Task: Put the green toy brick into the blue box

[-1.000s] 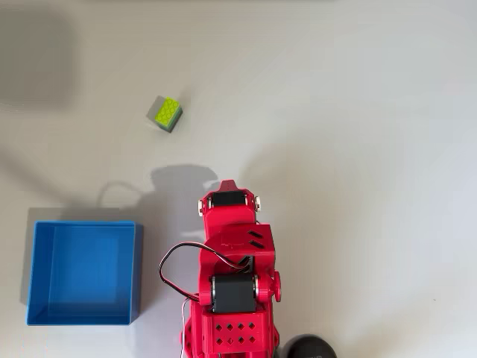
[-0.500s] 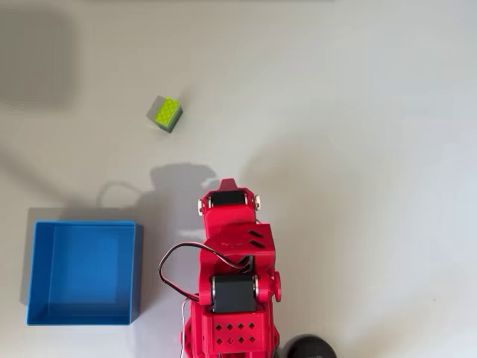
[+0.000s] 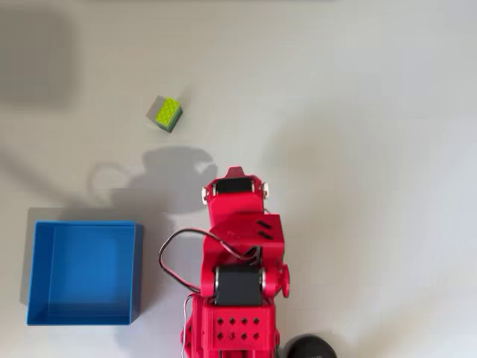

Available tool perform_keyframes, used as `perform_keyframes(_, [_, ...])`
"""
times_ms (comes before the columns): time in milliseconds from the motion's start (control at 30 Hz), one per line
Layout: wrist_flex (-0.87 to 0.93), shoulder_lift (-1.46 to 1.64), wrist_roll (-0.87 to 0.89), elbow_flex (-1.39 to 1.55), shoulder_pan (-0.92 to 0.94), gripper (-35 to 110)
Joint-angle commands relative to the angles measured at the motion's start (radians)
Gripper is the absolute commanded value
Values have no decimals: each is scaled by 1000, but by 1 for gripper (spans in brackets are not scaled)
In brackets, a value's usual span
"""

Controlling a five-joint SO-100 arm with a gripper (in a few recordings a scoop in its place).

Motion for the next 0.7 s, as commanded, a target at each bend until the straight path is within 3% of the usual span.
perform_keyframes(0, [-8, -195, -69, -219, 28, 0])
perform_keyframes(400, [-5, -583, -291, -512, 2, 0])
perform_keyframes(667, [74, -871, -322, -736, -74, 0])
